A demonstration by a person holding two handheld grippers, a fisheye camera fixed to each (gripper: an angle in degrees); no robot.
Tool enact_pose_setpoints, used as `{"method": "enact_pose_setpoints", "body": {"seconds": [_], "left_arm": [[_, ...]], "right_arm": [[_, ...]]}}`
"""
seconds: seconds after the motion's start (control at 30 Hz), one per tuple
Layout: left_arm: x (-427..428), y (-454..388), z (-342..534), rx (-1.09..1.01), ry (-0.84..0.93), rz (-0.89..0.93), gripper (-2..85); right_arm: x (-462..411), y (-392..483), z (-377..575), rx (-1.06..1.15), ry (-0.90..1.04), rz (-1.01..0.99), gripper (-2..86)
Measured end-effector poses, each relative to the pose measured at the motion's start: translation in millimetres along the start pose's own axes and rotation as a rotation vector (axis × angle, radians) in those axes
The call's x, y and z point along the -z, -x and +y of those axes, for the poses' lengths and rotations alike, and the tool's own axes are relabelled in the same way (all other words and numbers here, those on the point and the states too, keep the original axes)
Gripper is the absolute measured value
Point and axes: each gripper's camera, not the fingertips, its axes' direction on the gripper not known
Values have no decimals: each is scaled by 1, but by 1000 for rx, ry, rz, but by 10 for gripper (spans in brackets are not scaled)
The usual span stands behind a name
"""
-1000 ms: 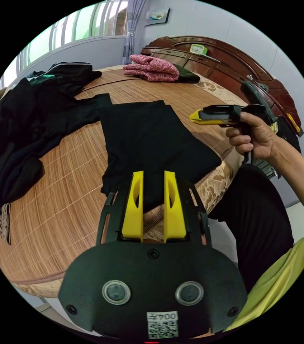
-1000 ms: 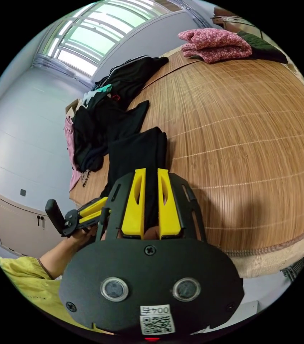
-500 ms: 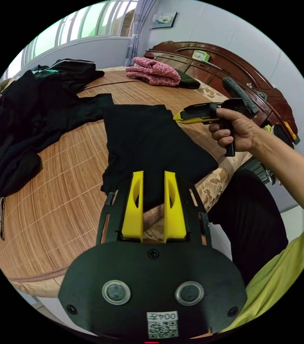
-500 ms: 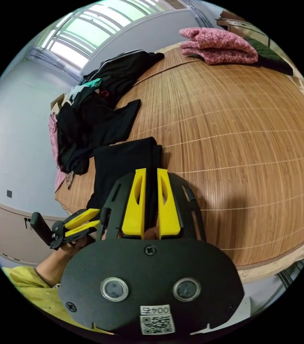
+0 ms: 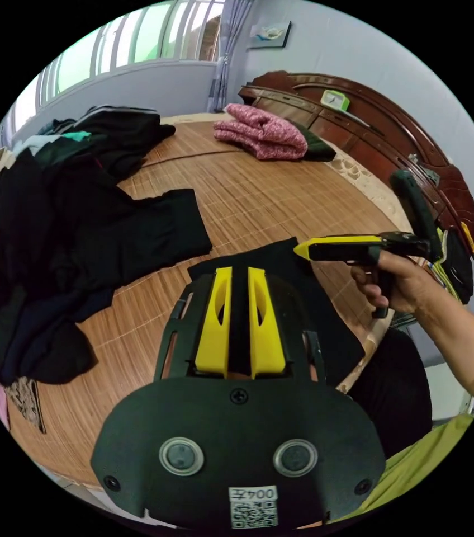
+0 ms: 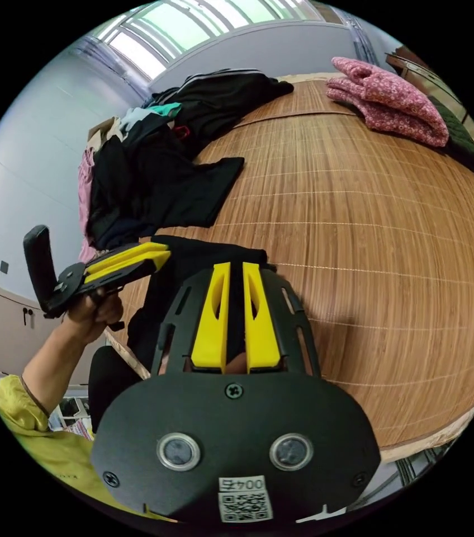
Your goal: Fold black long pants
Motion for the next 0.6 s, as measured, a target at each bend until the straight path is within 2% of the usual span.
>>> {"method": "enact_pose_setpoints", "body": {"seconds": [0.1,0.4,0.47,0.53,0.6], "left_arm": [[-43,29,-2,60,64,31,37],[-87,108,47,257,-41,279,19],[-96,130,55,348,-43,374,14],[-91,159,71,488,-88,482,8],[-70,170,84,510,-139,459,7]], "right_arm": [[-9,-12,-7,-6,51,-11,63],[0,-65,9,-136,19,-292,68],[8,-79,16,-218,-3,-424,88],[24,-79,23,-231,-43,-416,112],[41,-71,34,-203,-46,-393,121]]}}
